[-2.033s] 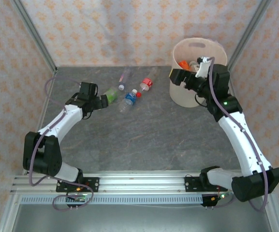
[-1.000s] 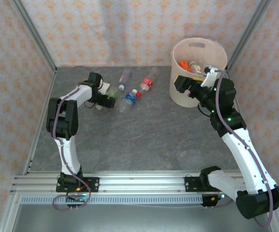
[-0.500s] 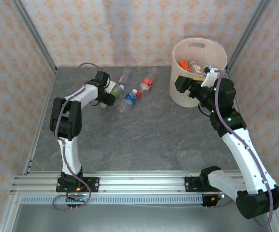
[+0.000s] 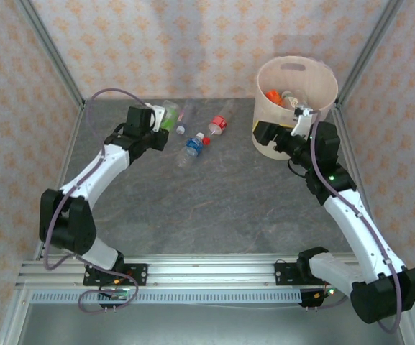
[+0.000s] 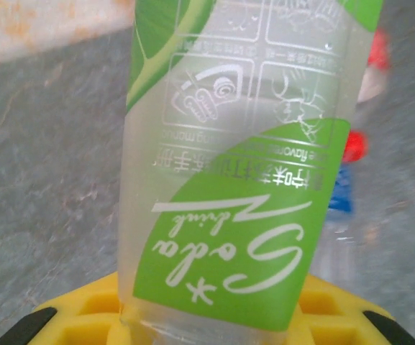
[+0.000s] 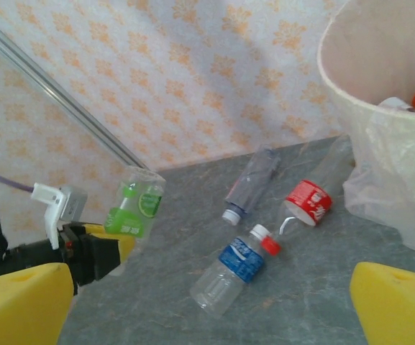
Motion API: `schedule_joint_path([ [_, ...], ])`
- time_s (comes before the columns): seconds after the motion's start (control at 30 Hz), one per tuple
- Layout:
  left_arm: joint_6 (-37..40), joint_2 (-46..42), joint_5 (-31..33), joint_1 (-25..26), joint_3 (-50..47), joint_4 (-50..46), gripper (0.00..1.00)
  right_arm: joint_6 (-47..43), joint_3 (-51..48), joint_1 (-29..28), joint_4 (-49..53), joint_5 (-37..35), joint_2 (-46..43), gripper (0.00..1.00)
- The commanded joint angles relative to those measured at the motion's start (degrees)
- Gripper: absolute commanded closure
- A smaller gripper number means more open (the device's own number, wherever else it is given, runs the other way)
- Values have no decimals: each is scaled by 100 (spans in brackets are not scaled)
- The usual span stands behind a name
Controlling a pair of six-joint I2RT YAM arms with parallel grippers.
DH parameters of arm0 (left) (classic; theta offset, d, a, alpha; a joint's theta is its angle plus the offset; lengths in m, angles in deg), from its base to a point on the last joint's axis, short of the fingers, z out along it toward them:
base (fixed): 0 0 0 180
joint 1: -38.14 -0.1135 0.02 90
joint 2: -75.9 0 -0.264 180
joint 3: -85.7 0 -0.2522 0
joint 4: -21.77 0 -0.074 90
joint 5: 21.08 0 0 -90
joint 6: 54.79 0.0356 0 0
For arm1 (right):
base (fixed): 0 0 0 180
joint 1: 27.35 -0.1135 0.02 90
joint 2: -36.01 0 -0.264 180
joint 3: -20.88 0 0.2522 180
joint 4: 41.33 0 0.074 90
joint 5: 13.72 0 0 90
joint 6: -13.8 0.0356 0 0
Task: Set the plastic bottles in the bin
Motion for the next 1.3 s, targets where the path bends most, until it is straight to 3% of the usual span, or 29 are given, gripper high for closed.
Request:
schedule_joint_path([
  [0.0,-495,-499,-278,334,-400,472,83,650,-120,-74,-840,426,160,1],
  [0.17,-662,-1246,-488,1112,-815,1191,81,1063,21,-561,-1085,628,580,1],
  [0.4,-445,-1405,-196,1902,-784,1338,80,1152,390,-1145,-1127,325,937,1],
  [0.63,-150,-1215,91,2365,-548,1216,80,1325,475,-1310,-1827,1353,1334,1],
  [0.8,-128,-1119,9,2529,-464,1345,80,1199,829,-1362,-986,606,1613,1],
  [1.0,-176,-1084,-32,2632,-524,1610,80,1327,891,-1360,-865,144,1802,1],
  [1.13,-224,-1065,-30,2632,-516,1619,75,1389,857,-1360,-926,218,1836,21],
  [1.2,-241,-1030,13,2632,-494,1577,63,1330,825,-1360,-965,250,1794,31],
  [1.27,-250,-990,29,2630,-476,1526,44,1274,804,-1360,-1001,233,1744,43],
])
